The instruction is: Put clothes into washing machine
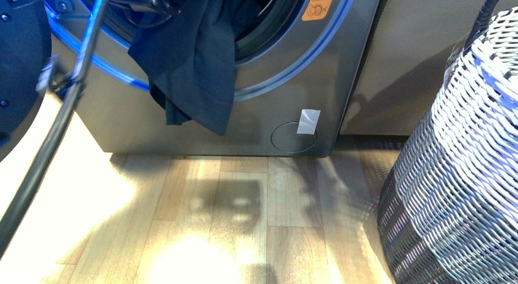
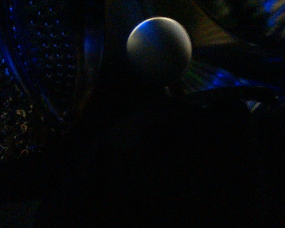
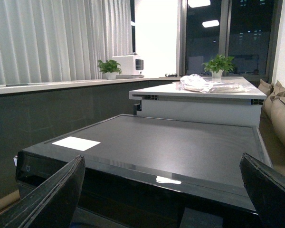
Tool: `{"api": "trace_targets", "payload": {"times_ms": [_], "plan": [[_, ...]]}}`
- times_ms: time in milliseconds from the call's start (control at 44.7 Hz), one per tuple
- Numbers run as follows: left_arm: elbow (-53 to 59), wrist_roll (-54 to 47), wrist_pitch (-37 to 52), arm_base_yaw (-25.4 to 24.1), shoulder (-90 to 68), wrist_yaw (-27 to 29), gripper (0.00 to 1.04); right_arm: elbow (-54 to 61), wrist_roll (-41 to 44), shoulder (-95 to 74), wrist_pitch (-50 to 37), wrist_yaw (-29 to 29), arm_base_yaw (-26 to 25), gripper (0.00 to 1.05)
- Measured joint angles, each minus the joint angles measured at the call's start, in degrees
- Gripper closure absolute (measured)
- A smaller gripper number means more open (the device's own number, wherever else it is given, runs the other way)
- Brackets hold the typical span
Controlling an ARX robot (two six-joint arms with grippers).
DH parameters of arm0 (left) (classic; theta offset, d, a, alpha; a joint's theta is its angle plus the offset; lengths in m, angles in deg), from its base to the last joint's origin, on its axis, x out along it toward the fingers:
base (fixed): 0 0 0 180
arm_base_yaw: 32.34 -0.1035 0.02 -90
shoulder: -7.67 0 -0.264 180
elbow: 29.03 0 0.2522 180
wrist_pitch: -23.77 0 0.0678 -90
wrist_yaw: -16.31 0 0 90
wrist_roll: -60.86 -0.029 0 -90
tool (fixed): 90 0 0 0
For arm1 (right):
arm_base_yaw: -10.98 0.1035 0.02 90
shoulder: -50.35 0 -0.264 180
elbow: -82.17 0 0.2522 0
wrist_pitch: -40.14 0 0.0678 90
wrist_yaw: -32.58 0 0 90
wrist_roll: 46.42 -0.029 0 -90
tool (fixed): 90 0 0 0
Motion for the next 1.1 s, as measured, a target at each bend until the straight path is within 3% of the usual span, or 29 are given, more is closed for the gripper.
{"api": "trace_targets", "payload": {"times_ms": [179, 447, 582, 626, 716, 761, 917, 984, 1096], "plan": [[-17.8, 1.0, -12.7, -2.4, -9.7, 2.2, 0.98, 0.0, 0.0, 0.0, 0.0, 0.0, 0.0, 0.07], [-26.4, 1.0, -23.7, -3.4, -13.4, -2.5, 0.98, 0.0, 0.0, 0.0, 0.0, 0.0, 0.0, 0.07], [-27.0, 2.8, -27.9, -2.9, -13.4, -7.1, 0.66, 0.0, 0.0, 0.0, 0.0, 0.0, 0.0, 0.07], [-27.0, 3.0, -28.5, -2.8, -13.4, -7.6, 0.63, 0.0, 0.0, 0.0, 0.0, 0.0, 0.0, 0.07], [-27.0, 4.0, -31.5, -2.3, -13.4, -9.2, 0.41, 0.0, 0.0, 0.0, 0.0, 0.0, 0.0, 0.07], [-27.0, 4.1, -32.3, -2.3, -13.4, -9.8, 0.38, 0.0, 0.0, 0.0, 0.0, 0.0, 0.0, 0.07], [-26.0, 4.3, -34.7, -2.0, -12.3, -10.6, 0.07, 0.0, 0.0, 0.0, 0.0, 0.0, 0.0, 0.07], [-20.3, 4.0, -31.4, -2.0, -9.2, -10.6, 0.06, 0.0, 0.0, 0.0, 0.0, 0.0, 0.0, 0.07], [0.1, 3.2, -19.9, -2.0, 3.3, -10.4, 0.06, 0.0, 0.0, 0.0, 0.0, 0.0, 0.0, 0.07]]}}
